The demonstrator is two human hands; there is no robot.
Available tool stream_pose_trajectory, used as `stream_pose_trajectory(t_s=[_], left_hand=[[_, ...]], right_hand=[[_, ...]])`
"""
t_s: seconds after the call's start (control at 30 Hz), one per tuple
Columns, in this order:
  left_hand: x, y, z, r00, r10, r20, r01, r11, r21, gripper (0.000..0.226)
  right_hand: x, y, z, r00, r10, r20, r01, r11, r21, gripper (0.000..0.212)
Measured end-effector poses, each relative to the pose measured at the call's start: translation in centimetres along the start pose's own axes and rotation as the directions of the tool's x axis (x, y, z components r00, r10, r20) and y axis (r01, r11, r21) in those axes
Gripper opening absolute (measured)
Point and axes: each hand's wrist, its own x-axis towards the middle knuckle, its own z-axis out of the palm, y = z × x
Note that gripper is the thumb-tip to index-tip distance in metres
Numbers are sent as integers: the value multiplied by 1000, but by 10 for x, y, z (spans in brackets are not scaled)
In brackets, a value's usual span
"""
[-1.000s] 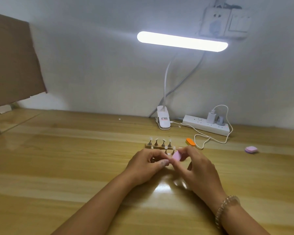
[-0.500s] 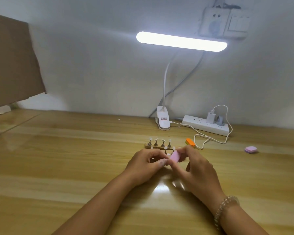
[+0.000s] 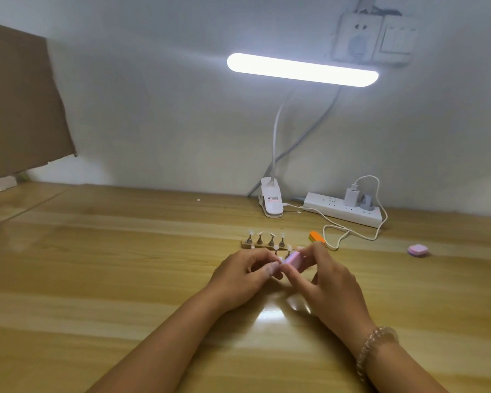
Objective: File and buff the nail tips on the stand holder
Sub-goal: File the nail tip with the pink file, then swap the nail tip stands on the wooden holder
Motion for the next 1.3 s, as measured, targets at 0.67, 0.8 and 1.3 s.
stream_pose_trajectory(t_s=[0.67,0.8,1.3], left_hand=[[2,-1,-1,998,-19,-54,16,998,-55,16],[0,-1,0,999,-13,-30,11,998,-64,14],[1,4,-1,994,-25,-106,15,995,-96,13]], right_hand=[[-4,-3,2,995,-96,3,96,995,2,31],[0,-1,0,999,-16,-32,17,999,30,35],[-6,-9,-4,990,-88,107,102,985,-136,45]])
